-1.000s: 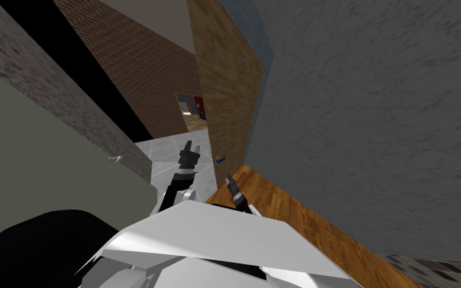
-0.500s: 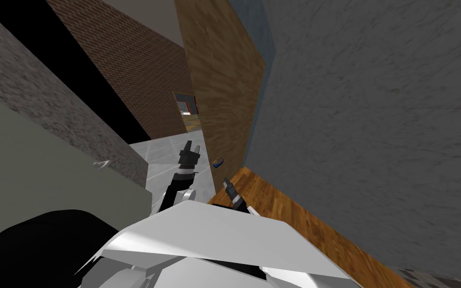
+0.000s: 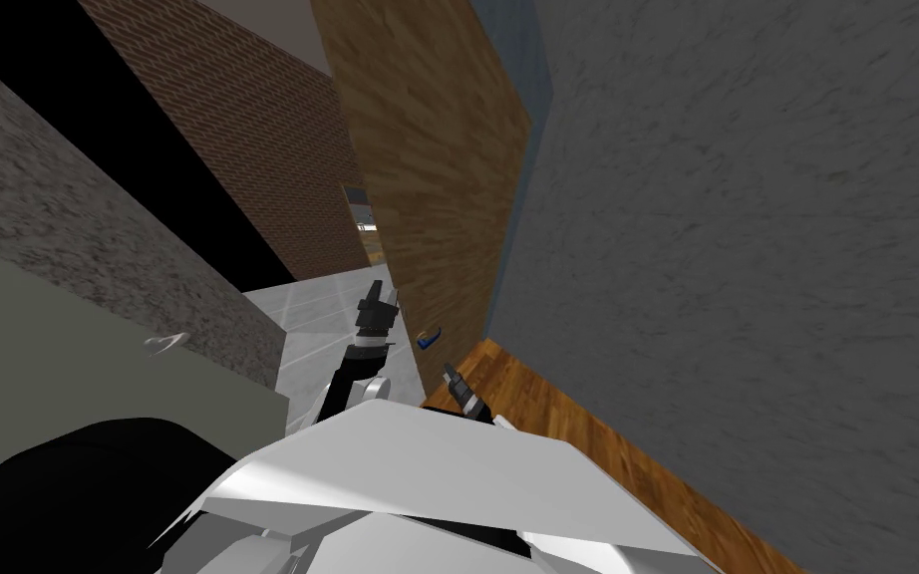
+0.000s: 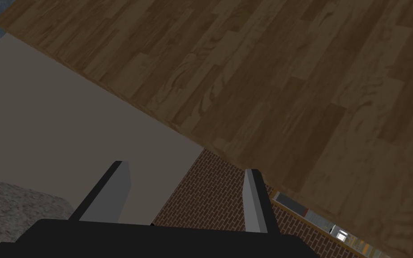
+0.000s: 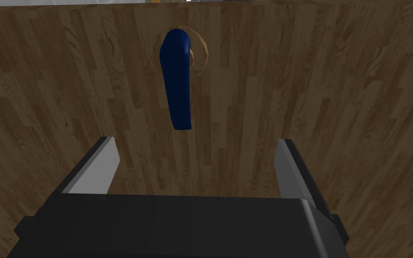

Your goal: Push the door open

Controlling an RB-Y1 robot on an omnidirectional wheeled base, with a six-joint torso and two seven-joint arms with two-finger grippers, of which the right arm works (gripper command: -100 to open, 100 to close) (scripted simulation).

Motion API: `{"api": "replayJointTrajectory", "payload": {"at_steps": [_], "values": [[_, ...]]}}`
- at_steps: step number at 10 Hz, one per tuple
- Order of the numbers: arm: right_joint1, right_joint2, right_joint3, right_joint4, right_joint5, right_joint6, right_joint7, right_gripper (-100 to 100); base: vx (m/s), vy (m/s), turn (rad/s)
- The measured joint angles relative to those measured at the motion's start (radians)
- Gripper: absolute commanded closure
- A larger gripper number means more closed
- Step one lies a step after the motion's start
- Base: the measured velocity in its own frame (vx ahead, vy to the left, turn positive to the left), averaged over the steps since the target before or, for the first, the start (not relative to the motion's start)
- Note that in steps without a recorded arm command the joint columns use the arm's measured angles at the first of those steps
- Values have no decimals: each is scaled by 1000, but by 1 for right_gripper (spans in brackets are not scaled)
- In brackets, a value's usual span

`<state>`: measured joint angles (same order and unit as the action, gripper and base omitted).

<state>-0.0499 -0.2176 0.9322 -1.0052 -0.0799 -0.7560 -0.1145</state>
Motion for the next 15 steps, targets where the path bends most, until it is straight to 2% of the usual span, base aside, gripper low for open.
{"api": "replayJointTrajectory", "payload": {"at_steps": [1, 3, 7, 12, 13, 15], "values": [[-11, 4, 14, 32, -1, -9, -3, -100, 198, -35, 2], [-31, -1, 43, 59, -3, -9, -11, -100, 141, -9, 6], [-30, 11, 37, 74, -2, -11, -8, -100, 104, 138, 29], [-28, 37, 21, 101, 0, -15, 0, -100, 114, 145, 32], [-28, 38, 20, 102, 0, -15, 1, 100, 0, 0, 0], [-28, 37, 21, 101, 0, -15, 0, 100, -19, -23, 1]]}}
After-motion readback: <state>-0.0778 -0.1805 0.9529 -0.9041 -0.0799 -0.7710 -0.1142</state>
